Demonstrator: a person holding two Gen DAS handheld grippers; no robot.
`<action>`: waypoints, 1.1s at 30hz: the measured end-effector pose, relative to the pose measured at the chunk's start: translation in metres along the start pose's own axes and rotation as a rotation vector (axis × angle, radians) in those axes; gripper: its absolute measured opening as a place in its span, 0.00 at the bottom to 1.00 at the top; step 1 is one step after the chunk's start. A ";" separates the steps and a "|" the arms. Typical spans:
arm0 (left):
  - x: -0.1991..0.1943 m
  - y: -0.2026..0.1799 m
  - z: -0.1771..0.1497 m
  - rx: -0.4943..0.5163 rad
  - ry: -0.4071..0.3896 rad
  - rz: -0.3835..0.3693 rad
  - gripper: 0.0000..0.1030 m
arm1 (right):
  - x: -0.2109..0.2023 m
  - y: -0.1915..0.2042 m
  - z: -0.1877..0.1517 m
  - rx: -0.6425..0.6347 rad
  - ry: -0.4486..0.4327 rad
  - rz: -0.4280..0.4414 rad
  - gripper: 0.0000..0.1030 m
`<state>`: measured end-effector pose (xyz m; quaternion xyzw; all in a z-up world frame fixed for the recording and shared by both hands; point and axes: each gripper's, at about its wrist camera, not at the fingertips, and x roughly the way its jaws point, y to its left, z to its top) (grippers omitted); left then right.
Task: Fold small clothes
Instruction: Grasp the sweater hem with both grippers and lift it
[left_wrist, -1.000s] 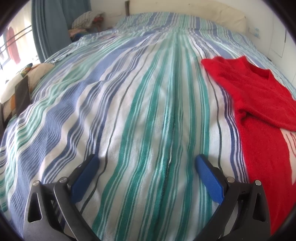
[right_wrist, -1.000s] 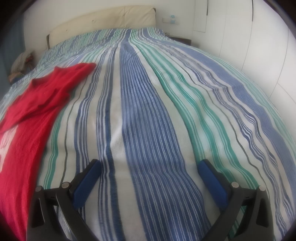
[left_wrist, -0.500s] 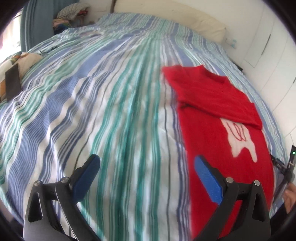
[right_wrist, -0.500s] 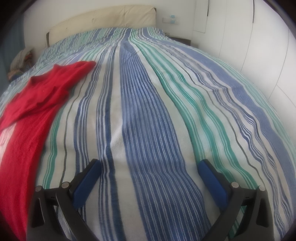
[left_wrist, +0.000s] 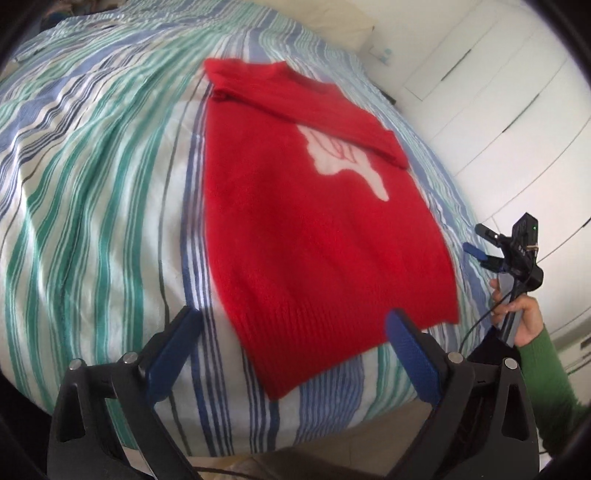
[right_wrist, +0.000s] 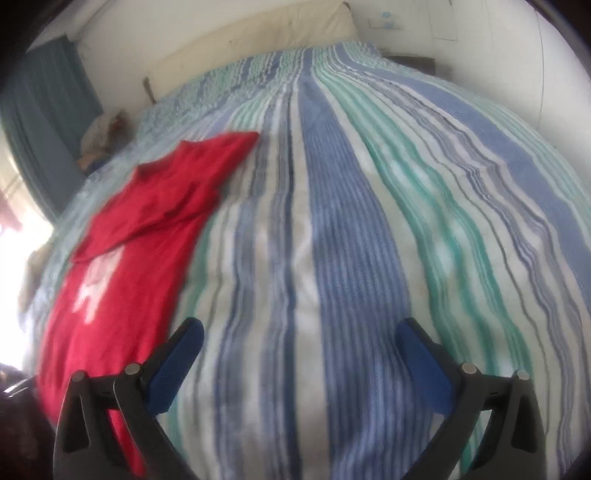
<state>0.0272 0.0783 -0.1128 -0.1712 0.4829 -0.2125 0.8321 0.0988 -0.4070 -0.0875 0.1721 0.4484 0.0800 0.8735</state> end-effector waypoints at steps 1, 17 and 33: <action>0.001 0.003 -0.002 -0.019 0.009 -0.014 0.86 | -0.015 0.006 -0.011 0.045 0.015 0.136 1.00; 0.017 0.014 -0.014 -0.136 0.159 -0.012 0.02 | 0.020 0.060 -0.113 0.238 0.323 0.370 0.04; -0.003 0.022 0.178 -0.189 -0.115 -0.093 0.02 | 0.003 0.083 0.031 0.227 -0.020 0.420 0.04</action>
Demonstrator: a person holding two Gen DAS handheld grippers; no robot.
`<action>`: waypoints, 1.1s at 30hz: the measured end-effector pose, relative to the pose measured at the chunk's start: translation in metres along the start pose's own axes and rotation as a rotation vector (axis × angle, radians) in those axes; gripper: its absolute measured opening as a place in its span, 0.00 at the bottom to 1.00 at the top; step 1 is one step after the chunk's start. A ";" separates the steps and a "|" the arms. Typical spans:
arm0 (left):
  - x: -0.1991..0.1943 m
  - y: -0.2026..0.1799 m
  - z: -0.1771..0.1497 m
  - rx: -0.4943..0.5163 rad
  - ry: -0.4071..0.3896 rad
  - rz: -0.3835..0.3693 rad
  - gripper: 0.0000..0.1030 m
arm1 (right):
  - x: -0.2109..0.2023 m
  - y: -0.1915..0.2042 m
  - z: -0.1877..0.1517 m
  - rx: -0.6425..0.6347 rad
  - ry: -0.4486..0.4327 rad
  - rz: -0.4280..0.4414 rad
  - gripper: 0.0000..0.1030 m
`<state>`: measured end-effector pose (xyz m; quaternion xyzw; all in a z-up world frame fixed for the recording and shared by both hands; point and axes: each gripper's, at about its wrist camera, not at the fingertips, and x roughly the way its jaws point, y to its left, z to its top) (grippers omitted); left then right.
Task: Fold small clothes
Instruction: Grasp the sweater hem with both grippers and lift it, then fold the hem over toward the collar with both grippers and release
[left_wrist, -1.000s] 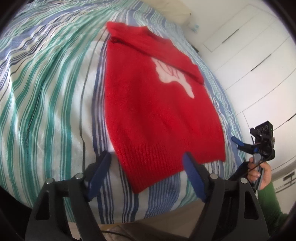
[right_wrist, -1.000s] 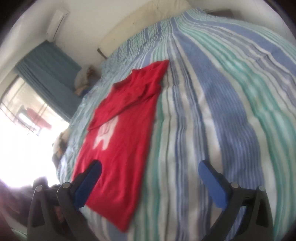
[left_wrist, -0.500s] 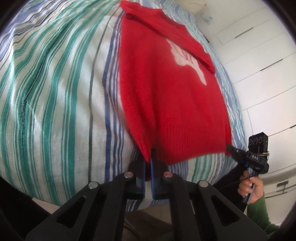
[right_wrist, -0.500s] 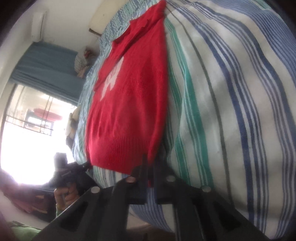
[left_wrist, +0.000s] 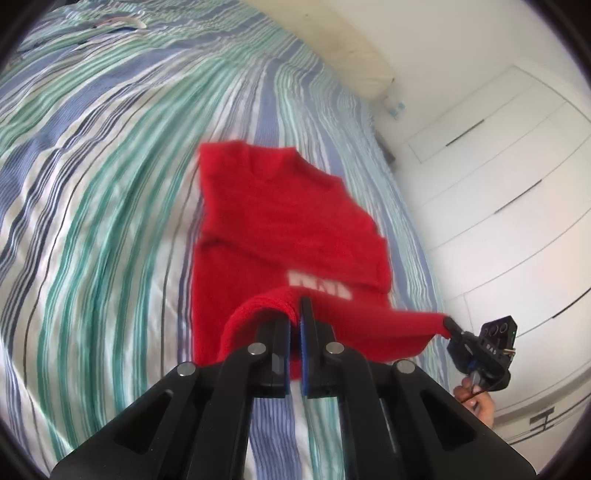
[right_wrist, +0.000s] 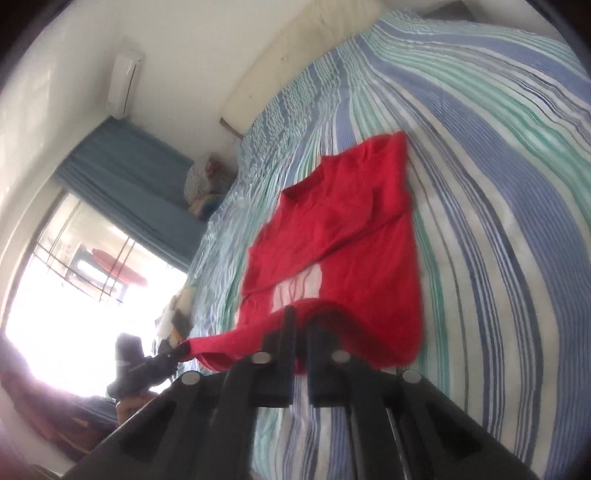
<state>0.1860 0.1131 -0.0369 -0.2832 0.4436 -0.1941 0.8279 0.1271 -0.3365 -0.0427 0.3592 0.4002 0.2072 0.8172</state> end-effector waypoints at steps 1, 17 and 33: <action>0.011 0.001 0.019 -0.004 -0.007 0.006 0.02 | 0.008 -0.002 0.019 0.009 -0.021 -0.001 0.04; 0.156 0.037 0.162 -0.058 -0.027 0.223 0.63 | 0.183 -0.074 0.179 0.124 -0.065 -0.103 0.25; 0.157 0.047 0.110 0.174 0.029 0.405 0.77 | 0.189 -0.064 0.134 -0.203 0.140 -0.324 0.07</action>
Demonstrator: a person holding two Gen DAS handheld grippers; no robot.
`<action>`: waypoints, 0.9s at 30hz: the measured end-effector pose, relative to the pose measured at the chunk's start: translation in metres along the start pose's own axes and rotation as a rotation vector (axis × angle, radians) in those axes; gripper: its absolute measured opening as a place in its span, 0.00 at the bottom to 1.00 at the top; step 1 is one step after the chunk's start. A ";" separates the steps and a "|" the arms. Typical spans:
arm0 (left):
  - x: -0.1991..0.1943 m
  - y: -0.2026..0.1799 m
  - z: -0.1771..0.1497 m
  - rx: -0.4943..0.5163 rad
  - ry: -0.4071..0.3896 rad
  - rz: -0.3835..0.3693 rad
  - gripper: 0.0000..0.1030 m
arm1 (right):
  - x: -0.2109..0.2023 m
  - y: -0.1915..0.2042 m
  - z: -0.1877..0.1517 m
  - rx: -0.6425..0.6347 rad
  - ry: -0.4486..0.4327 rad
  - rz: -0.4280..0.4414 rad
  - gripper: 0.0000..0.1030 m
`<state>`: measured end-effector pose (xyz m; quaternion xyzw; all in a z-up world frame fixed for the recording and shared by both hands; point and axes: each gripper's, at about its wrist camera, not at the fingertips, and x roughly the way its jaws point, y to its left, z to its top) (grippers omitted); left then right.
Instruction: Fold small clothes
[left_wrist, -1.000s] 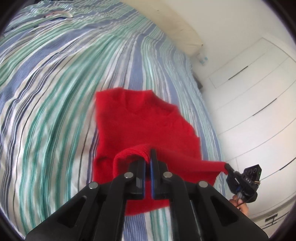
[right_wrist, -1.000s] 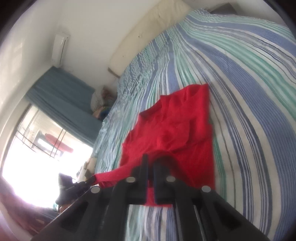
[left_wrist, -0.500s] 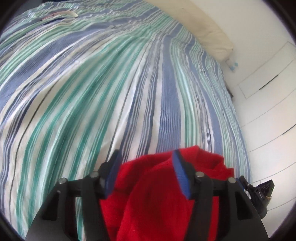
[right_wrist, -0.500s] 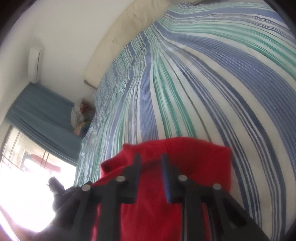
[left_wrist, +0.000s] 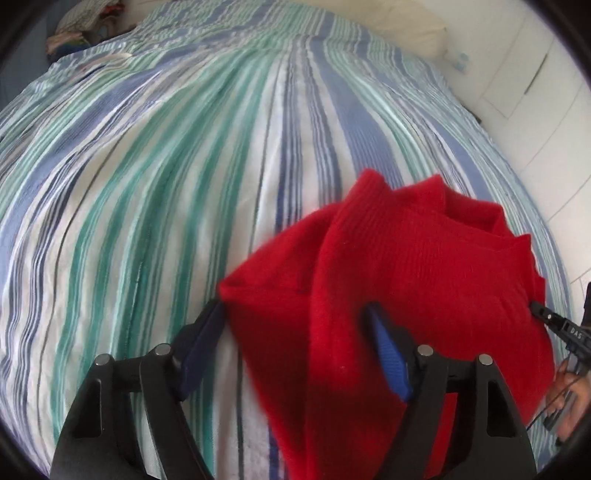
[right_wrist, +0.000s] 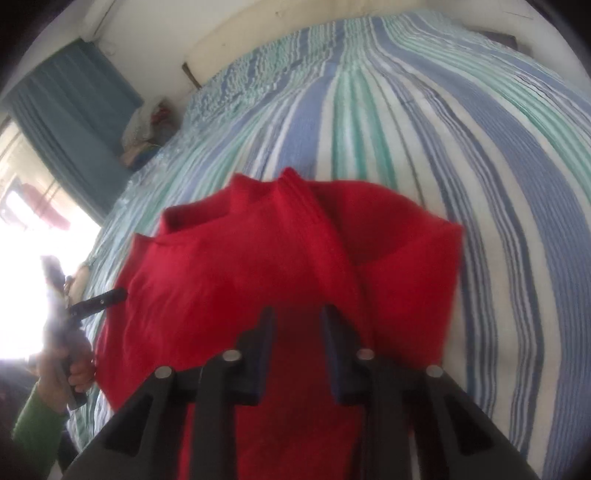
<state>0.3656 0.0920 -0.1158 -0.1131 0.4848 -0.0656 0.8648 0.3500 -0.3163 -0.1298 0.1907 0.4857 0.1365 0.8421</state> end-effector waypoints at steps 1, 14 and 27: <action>-0.014 0.005 -0.002 -0.031 -0.029 -0.012 0.77 | -0.009 -0.008 -0.002 0.031 -0.023 -0.025 0.00; -0.096 -0.030 -0.122 0.147 -0.029 0.030 0.91 | -0.059 0.014 -0.098 -0.116 0.050 -0.065 0.19; -0.085 -0.066 -0.192 0.233 -0.119 0.221 0.96 | -0.112 0.015 -0.191 -0.155 -0.142 -0.286 0.82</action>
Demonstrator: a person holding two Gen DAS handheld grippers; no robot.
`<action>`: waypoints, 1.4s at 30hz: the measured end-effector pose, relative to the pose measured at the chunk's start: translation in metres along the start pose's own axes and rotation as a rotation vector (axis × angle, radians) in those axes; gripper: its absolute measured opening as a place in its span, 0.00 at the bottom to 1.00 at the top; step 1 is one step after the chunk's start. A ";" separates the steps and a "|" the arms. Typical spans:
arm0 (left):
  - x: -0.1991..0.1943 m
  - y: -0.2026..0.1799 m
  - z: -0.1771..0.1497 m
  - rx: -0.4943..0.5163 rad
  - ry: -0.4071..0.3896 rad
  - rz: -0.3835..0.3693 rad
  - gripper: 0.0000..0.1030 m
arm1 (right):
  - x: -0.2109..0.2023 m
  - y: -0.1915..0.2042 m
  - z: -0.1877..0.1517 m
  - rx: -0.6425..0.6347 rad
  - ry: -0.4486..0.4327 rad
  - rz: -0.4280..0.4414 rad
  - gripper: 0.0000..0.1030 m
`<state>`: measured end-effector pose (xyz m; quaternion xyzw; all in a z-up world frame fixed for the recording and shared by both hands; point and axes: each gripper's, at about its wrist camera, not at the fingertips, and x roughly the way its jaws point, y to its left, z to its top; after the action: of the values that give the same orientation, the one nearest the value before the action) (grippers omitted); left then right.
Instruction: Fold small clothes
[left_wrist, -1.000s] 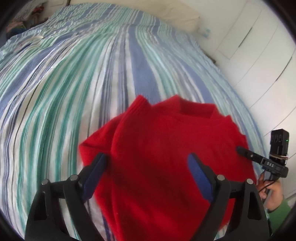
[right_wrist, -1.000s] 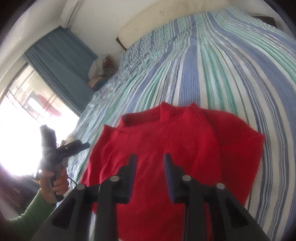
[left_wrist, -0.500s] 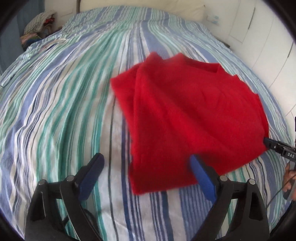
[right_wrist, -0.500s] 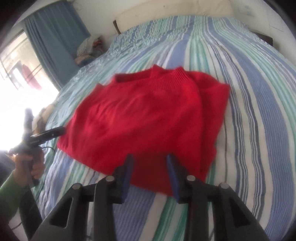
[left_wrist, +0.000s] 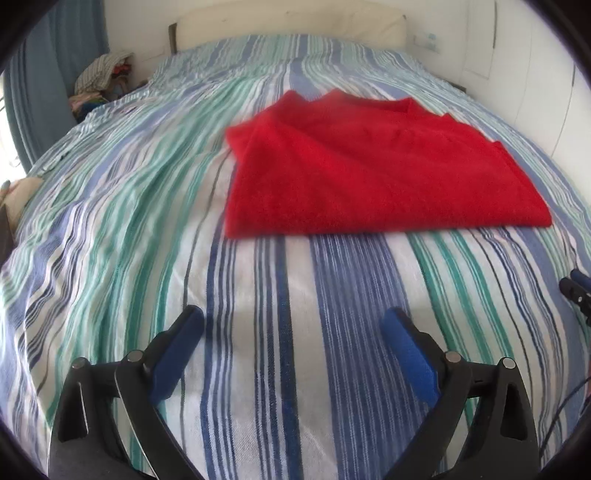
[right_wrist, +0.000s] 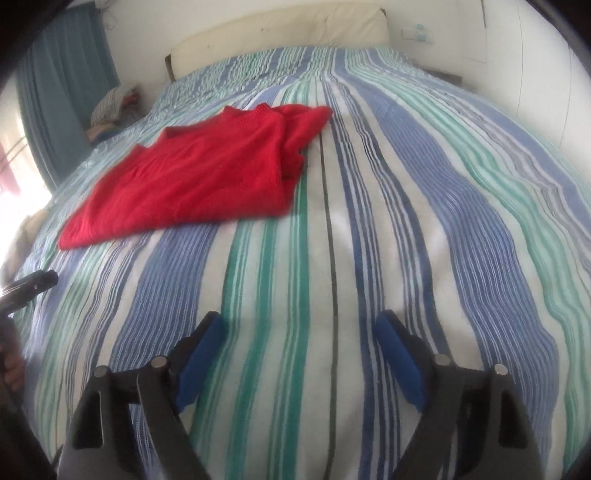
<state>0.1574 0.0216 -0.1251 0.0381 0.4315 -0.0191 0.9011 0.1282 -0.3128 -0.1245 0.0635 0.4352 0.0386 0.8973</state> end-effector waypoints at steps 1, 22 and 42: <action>0.001 -0.003 -0.002 0.011 -0.007 0.018 0.97 | -0.002 0.002 -0.004 -0.013 -0.023 -0.013 0.82; 0.004 -0.016 -0.010 0.061 0.001 0.075 1.00 | 0.002 0.010 -0.008 -0.036 -0.035 -0.031 0.87; -0.022 0.005 -0.006 0.006 -0.031 0.034 0.99 | 0.002 0.010 0.007 -0.042 0.046 -0.002 0.92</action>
<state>0.1394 0.0273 -0.1110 0.0476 0.4169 -0.0058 0.9077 0.1344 -0.3028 -0.1204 0.0436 0.4549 0.0484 0.8882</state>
